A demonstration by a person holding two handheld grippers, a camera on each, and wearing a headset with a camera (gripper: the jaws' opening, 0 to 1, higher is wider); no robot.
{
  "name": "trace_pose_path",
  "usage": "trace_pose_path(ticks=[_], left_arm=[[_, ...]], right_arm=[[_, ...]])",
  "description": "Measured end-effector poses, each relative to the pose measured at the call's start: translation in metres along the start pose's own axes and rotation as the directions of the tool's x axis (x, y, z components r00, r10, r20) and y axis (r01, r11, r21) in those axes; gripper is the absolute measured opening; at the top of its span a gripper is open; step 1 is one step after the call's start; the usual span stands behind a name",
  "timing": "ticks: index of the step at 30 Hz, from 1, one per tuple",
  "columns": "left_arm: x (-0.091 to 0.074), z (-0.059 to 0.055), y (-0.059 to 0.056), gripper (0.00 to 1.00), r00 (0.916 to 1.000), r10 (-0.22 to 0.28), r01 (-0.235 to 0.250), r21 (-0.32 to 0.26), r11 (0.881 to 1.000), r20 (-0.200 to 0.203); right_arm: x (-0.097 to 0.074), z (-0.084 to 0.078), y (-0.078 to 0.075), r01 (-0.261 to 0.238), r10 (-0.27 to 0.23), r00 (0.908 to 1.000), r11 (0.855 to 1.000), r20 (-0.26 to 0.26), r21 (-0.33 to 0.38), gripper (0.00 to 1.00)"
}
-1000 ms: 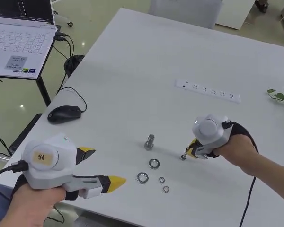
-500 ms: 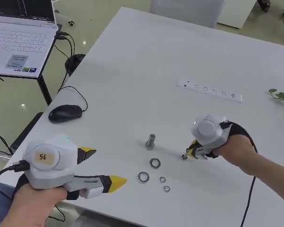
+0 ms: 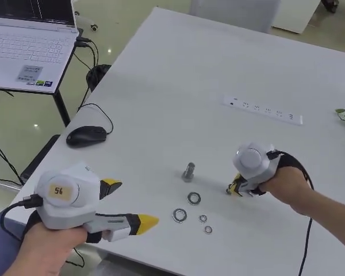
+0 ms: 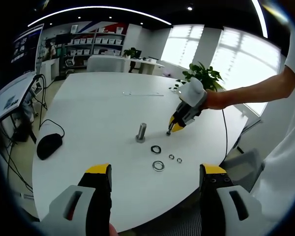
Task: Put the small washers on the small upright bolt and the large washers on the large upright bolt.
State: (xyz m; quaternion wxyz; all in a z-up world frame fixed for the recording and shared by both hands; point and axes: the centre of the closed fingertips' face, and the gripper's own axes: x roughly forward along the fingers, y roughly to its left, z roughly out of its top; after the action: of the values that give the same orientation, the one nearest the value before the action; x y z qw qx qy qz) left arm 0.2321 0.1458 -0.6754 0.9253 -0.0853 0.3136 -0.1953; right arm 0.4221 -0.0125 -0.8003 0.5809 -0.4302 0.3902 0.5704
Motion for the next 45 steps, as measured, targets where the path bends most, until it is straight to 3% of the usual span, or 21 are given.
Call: trace_pose_path(ticks=[17,31,36,45], left_arm=[[0.002,0.001,-0.005,0.73,1.0000,-0.006,0.006,0.002,1.000,0.003],[0.000,0.002,-0.007,0.73,0.9998,-0.010,0.010,0.010,1.000,0.016],[-0.002,0.004,-0.008,0.73,0.9996,-0.017,0.016,0.023,1.000,0.021],[-0.008,0.001,-0.014,0.73,0.9992,-0.034,0.033,0.043,0.999,0.021]], right_arm=[[0.015,-0.006,0.003,-0.018,0.018,0.9998,1.000,0.000,0.022,0.16],[-0.021,-0.005,-0.006,0.048,-0.052,0.9970,0.997,0.057,0.062,0.25],[-0.038,-0.004,-0.001,0.071,-0.075,0.9950,0.996,0.067,0.062,0.25],[-0.073,0.016,0.004,0.112,-0.114,0.9869,0.993,0.114,0.023,0.25]])
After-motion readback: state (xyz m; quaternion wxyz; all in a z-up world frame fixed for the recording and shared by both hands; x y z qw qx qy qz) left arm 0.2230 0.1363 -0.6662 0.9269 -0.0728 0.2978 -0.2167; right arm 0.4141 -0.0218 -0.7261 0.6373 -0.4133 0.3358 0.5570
